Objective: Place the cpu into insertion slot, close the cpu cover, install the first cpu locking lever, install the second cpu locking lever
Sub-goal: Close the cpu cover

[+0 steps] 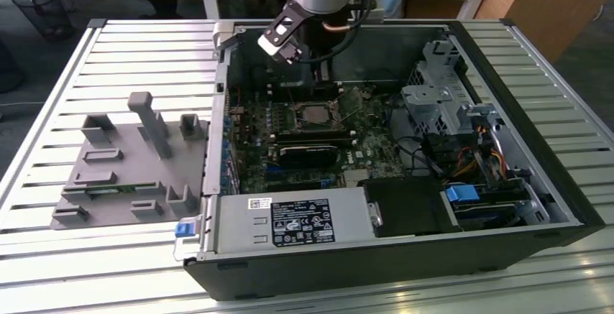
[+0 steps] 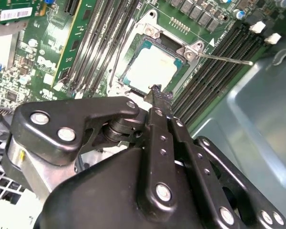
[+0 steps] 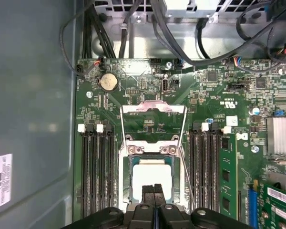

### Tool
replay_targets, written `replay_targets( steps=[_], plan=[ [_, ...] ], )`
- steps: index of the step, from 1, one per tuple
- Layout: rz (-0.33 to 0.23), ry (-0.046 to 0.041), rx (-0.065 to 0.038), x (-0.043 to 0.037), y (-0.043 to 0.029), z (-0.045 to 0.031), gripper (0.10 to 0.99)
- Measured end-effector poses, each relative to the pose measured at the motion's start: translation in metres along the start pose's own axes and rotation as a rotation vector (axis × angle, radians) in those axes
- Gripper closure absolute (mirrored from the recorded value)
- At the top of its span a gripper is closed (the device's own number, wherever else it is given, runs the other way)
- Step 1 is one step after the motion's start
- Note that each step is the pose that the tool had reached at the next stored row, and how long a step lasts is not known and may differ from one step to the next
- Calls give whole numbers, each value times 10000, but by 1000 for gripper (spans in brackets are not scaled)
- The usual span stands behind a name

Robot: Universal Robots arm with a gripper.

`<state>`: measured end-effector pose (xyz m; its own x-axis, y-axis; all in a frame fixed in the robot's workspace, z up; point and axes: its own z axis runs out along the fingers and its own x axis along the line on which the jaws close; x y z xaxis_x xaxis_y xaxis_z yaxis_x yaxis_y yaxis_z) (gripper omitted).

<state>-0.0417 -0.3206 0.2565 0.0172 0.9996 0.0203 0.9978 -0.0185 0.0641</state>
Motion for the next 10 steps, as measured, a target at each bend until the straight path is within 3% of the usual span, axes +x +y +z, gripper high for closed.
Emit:
replay_targets(
  steps=[3, 10],
  plan=[
    [0, -1, 1, 1, 4, -57, 965],
    [1, 3, -1, -91, 6, -62, 965]
  ],
)
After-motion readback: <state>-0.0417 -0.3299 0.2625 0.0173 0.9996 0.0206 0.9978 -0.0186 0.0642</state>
